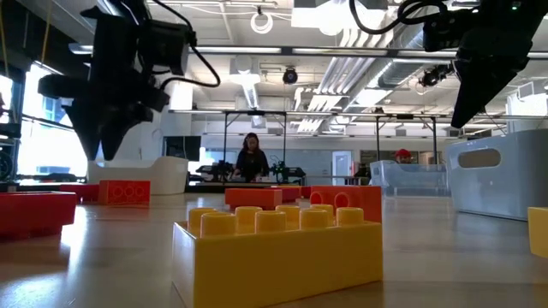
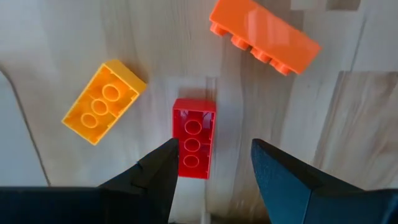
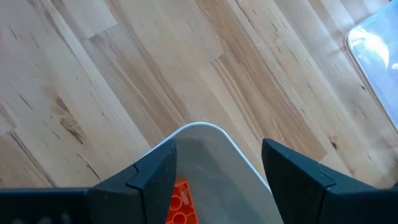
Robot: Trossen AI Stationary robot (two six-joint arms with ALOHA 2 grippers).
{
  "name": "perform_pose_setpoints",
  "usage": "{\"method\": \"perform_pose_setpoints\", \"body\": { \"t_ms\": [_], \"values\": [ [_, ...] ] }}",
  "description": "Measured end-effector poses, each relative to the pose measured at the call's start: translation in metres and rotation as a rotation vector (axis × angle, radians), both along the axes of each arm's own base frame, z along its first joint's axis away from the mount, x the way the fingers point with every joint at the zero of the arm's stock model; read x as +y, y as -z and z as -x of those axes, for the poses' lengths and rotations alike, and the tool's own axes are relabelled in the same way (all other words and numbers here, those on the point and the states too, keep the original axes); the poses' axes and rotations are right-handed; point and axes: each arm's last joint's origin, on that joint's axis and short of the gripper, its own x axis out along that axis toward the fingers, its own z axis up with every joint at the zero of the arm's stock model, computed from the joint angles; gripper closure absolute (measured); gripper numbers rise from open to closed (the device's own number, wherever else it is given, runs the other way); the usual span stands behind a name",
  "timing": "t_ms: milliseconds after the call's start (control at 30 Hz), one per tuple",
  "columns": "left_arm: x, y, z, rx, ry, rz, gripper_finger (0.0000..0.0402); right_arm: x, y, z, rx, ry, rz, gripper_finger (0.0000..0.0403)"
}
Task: Sort & place blocks by color
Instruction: Put the red game piece into the white bin
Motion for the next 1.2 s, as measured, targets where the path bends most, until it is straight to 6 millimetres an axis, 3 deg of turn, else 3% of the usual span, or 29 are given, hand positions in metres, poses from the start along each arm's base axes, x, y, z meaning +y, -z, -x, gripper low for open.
{"method": "perform_pose_setpoints", "body": {
  "t_ms": [933,1200],
  "values": [
    [0.016,0.05,-0.013,0.274,-0.065,-0.065,0.0213,0.001,0.0,-0.001,-0.012,0.0,-0.005,0.0183],
    [0.025,0.056,-0.014,0.251,-0.123,-0.059,0.0213,0.001,0.0,-0.001,-0.014,0.0,-0.006,0.0183]
  ]
}}
